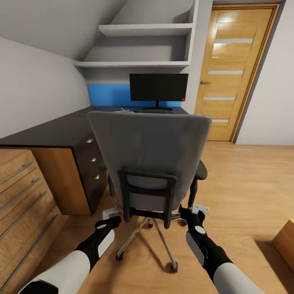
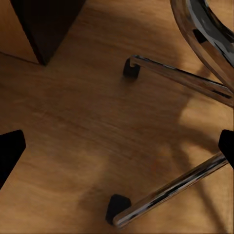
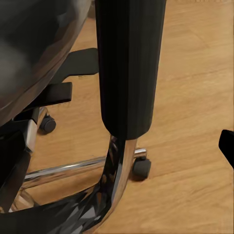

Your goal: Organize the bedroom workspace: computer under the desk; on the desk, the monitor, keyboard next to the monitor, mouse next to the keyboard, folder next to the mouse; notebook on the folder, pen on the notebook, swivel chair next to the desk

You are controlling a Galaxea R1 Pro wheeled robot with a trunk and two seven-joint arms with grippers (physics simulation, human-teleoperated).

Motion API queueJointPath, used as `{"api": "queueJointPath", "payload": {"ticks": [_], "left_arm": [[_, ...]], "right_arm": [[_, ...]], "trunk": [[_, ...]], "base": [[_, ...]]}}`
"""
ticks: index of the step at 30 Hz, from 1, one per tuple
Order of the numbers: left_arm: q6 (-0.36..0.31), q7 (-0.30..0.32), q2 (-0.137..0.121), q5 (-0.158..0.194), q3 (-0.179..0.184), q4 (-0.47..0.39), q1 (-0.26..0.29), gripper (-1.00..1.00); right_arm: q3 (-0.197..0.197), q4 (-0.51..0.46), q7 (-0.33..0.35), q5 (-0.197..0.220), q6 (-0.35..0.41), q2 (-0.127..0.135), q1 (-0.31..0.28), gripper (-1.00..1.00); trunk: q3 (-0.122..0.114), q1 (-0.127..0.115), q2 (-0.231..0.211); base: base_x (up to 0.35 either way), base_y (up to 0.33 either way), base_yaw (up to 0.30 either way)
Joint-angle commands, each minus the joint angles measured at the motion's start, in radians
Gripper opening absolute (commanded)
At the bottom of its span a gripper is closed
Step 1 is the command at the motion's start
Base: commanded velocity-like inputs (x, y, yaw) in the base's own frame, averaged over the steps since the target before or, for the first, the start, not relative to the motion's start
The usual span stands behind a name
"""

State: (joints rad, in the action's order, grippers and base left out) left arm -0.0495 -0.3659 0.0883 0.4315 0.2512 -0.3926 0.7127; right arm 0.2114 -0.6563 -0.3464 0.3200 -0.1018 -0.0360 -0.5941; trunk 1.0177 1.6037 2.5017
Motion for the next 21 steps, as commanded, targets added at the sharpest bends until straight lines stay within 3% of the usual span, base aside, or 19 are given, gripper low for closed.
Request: {"api": "queueJointPath", "payload": {"ticks": [1, 21], "left_arm": [[-0.004, -0.007, 0.0, 0.004, 0.01, -0.002, 0.001, 1.0], [-0.005, -0.007, 0.0, 0.004, 0.01, -0.002, 0.001, 1.0]], "right_arm": [[0.006, 0.0, -0.005, 0.007, -0.006, 0.001, -0.001, 1.0], [0.006, 0.0, -0.005, 0.007, -0.007, 0.001, -0.001, 1.0]], "trunk": [[0.001, 0.0, 0.0], [0.001, 0.0, 0.0]], "base": [[0.31, -0.076, 0.0], [0.312, -0.036, 0.0]]}}
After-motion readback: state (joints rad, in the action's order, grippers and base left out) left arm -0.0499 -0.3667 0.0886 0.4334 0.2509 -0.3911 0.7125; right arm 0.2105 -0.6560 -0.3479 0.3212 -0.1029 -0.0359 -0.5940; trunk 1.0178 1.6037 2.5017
